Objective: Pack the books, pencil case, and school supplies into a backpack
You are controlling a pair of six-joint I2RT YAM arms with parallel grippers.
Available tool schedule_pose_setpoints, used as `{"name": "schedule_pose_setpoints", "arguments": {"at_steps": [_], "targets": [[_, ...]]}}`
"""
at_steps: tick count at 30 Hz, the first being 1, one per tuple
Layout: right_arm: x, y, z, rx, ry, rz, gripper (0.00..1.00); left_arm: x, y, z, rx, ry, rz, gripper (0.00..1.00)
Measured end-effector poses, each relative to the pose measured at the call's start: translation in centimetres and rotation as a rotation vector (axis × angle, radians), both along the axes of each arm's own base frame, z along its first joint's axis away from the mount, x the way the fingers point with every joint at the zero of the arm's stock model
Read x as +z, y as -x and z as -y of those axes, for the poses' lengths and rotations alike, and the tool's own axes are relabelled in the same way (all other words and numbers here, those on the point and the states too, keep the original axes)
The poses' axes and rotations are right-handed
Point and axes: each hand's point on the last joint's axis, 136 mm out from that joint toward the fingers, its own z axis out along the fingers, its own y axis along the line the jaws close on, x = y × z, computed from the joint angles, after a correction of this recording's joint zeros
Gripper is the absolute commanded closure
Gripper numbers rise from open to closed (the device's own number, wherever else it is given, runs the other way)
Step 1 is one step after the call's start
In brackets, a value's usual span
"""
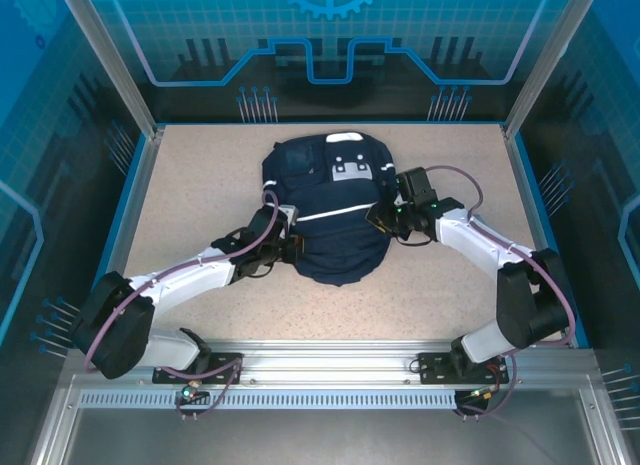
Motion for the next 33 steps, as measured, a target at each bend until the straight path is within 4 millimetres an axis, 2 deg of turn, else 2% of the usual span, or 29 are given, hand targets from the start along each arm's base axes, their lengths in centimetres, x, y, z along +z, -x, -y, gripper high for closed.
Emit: {"name": "schedule_pose_setpoints", "arguments": {"at_steps": [4,6,7,9,10,12,14,17,21,24,26,30,33], "targets": [[0.8,-0.3,-0.3,0.016,0.0,0.017,0.81,0.0,-0.8,-1.6,0.094,-0.027,0.0,1.0],[1.1,-0.4,-0.5,0.029,-0.004,0.025,0.76,0.1,-1.1,-2.2,0.125,-0.02,-0.003,1.0],[1.2,-0.5,-0.6,0.037,-0.003,0.026,0.68,0.2,-1.3,-2.4,0.139,-0.015,-0.005,0.93],[1.4,-0.7,-0.5,0.054,0.013,0.036,0.46,0.2,-1.4,-2.9,0.161,-0.02,-0.018,0.71],[1.6,-0.7,-0.5,0.065,0.024,0.044,0.39,0.2,-1.5,-3.2,0.177,-0.021,-0.024,0.63],[1.9,-0.7,-0.1,0.081,0.06,0.06,0.28,0.1,-1.4,-4.0,0.204,-0.03,-0.042,0.47],[2.1,-0.4,1.0,0.089,0.114,0.072,0.2,0.2,-1.1,-4.5,0.223,-0.03,-0.056,0.37],[3.0,0.1,4.3,0.057,0.222,0.103,0.11,1.0,-0.6,-4.9,0.235,-0.024,-0.061,0.22],[4.2,0.0,12.1,-0.077,0.411,0.128,0.03,3.1,-0.4,-5.5,0.257,0.009,-0.028,0.11],[3.4,0.2,17.2,-0.138,0.553,0.073,0.01,4.4,-0.4,-6.4,0.281,0.025,-0.003,0.06],[2.5,0.3,19.8,-0.143,0.639,0.003,0.0,4.9,-0.5,-6.9,0.296,0.031,0.005,0.03],[1.1,-1.3,23.6,-0.1,0.79,-0.116,0.0,5.1,-0.5,-7.4,0.304,0.033,-0.005,0.01],[0.1,-2.7,25.6,-0.045,0.882,-0.183,0.0,5.3,-0.5,-7.5,0.298,0.037,-0.013,0.01]]}}
